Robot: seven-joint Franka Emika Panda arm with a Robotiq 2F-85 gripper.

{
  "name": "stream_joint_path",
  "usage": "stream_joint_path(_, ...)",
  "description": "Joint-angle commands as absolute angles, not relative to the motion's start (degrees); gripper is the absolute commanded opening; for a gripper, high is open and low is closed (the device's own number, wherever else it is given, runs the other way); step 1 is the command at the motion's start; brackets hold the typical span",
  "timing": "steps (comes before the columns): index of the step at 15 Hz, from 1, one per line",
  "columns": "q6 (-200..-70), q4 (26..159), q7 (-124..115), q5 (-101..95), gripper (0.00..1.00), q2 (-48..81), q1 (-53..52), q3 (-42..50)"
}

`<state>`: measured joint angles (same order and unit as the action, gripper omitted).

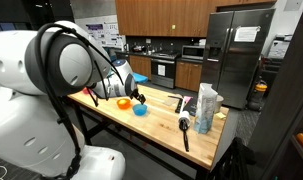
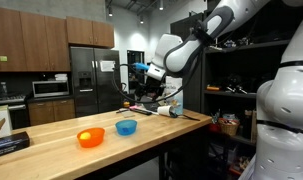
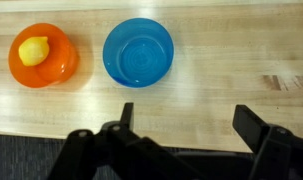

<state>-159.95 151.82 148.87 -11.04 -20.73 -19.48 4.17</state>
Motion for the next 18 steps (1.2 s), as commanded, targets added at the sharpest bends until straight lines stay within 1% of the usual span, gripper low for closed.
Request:
stream_joint_path(1,-161.09,152.90,148.87,-13.33,1.00,-22.26,-20.23,5.75)
stream_joint_path(7,-161.71,153.12,148.88,-14.52,1.00,-22.27,-21.60,7.25)
stream_joint_path(8,-162.91,152.67,147.05,-10.60,1.00,-20.85,-20.50,1.73)
stream_joint_path(9,-163.81,151.73,150.01,-10.48,1.00,-19.42,-20.27,3.27)
stream_joint_path(10,-163.83,151.22,149.44,-12.22,1.00,-18.97,-22.81,6.06)
stream_joint_path(11,-163.73,151.00,148.82,-12.77,1.00,-18.64,-22.89,5.62)
stream_joint_path(12,-163.93,151.64,148.33,-11.08,1.00,-19.03,-20.54,1.25)
stream_joint_path(18,-163.15,151.97,149.07,-10.56,1.00,-19.02,-20.39,-0.03)
